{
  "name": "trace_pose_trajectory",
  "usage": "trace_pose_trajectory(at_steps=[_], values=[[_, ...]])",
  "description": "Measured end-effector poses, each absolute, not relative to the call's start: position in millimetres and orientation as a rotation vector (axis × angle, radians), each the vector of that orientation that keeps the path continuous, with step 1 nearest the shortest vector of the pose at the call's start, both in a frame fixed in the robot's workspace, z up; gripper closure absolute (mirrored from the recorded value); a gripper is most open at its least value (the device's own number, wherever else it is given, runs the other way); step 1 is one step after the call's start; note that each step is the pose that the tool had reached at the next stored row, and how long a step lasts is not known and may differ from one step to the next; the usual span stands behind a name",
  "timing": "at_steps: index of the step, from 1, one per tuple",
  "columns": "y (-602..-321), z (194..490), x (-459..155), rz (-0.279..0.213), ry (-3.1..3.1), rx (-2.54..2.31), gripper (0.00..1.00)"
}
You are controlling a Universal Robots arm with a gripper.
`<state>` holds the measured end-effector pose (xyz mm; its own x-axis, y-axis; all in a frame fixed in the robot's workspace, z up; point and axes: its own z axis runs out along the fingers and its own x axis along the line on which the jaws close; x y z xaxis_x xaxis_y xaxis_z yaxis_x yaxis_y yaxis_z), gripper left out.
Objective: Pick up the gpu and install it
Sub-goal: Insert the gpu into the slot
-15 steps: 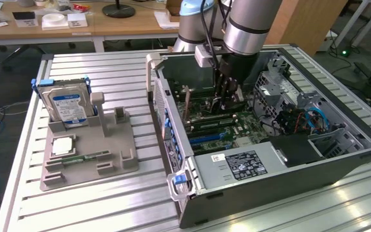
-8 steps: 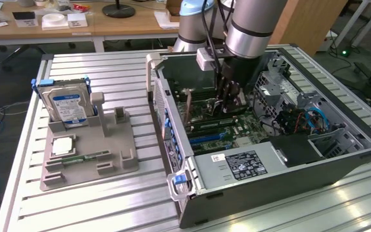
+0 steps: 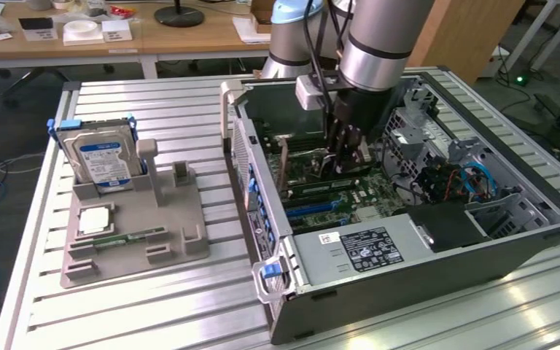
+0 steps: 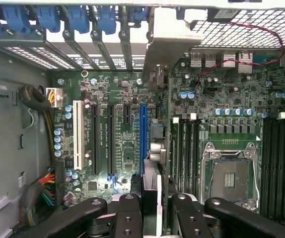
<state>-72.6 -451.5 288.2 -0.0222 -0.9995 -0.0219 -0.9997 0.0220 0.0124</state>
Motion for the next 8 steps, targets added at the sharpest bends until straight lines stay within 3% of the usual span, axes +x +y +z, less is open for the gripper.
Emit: trace_pose_trajectory(at_steps=[8], values=[[-453.6,284.9,-73.7,0.036,2.241,-2.192,0.72]])
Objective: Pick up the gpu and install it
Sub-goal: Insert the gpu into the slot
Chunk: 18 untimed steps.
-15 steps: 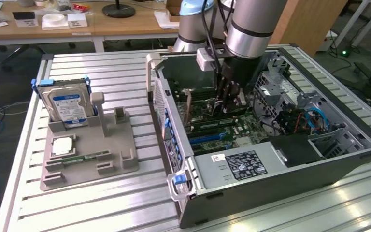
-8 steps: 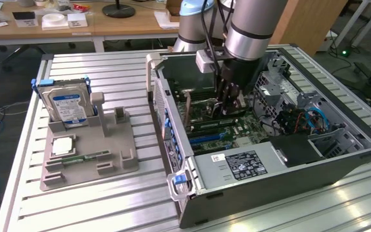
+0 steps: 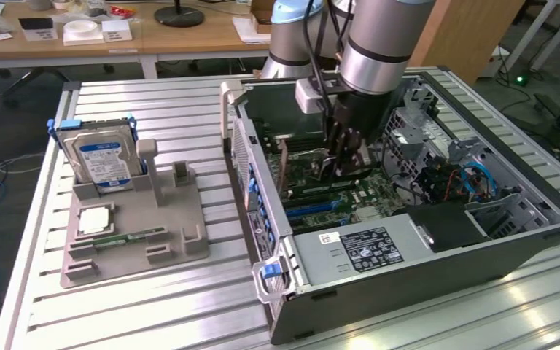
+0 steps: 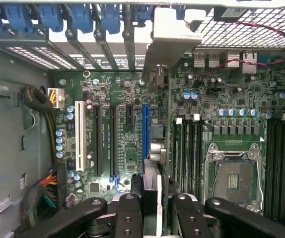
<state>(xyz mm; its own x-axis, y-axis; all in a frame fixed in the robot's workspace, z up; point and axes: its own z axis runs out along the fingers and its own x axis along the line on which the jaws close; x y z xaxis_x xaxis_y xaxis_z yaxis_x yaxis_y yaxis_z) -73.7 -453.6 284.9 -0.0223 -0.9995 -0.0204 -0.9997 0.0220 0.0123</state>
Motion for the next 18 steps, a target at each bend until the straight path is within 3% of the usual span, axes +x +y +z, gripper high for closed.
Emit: trace_pose_trajectory(at_steps=[18], values=[[-459.8,277.2,-77.6,0.036,2.242,-2.193,0.72]])
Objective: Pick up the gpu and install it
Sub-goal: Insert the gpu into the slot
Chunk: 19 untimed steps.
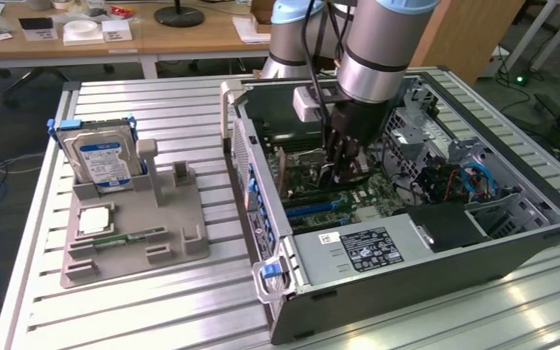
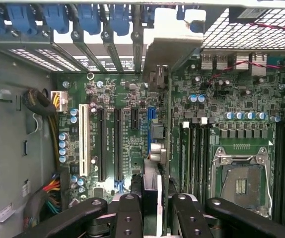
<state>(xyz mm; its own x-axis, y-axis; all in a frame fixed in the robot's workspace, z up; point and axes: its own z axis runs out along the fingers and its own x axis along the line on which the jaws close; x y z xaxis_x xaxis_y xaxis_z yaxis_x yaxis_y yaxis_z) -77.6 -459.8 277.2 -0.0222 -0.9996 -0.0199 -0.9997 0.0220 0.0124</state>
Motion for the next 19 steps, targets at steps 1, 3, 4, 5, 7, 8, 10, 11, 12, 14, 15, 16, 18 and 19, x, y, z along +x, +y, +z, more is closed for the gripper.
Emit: trace_pose_trajectory(at_steps=[1,3,4,5,7,8,10,11,12,14,15,16,18,19], values=[[-459.8,276.1,-78.1,0.035,2.242,-2.193,0.72],[-459.8,273.4,-78.2,0.035,2.242,-2.193,0.72],[-459.8,272.0,-78.2,0.035,2.242,-2.193,0.72],[-459.8,270.7,-78.4,0.035,2.242,-2.193,0.72],[-459.8,268.7,-79.0,0.035,2.242,-2.193,0.72],[-459.8,268.1,-79.8,0.035,2.242,-2.193,0.72],[-459.9,267.4,-81.7,0.035,2.242,-2.193,0.72],[-459.8,267.2,-81.7,0.035,2.242,-2.193,0.72],[-459.8,267.2,-81.7,0.035,2.242,-2.193,0.72],[-459.8,267.2,-81.7,0.035,2.242,-2.193,0.72],[-459.8,267.2,-81.7,0.035,2.242,-2.193,0.72],[-459.8,267.1,-81.7,0.035,2.242,-2.193,0.72],[-459.8,266.3,-81.7,0.035,2.242,-2.193,0.72],[-459.8,265.7,-81.7,0.035,2.242,-2.193,0.72]])
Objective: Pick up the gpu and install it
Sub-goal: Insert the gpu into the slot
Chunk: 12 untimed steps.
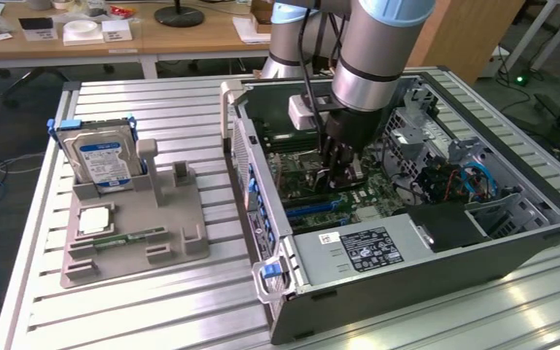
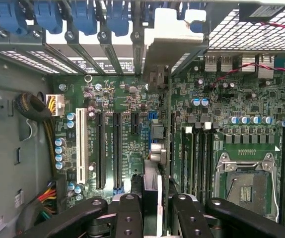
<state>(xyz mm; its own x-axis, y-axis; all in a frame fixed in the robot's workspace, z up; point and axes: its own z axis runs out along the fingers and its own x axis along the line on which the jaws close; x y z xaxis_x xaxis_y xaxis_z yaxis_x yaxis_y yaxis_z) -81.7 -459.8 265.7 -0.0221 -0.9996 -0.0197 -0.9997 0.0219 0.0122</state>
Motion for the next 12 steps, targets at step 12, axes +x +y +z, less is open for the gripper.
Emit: trace_pose_trajectory(at_steps=[12], values=[[-460.0,258.0,-85.3,0.035,2.242,-2.193,0.72]])
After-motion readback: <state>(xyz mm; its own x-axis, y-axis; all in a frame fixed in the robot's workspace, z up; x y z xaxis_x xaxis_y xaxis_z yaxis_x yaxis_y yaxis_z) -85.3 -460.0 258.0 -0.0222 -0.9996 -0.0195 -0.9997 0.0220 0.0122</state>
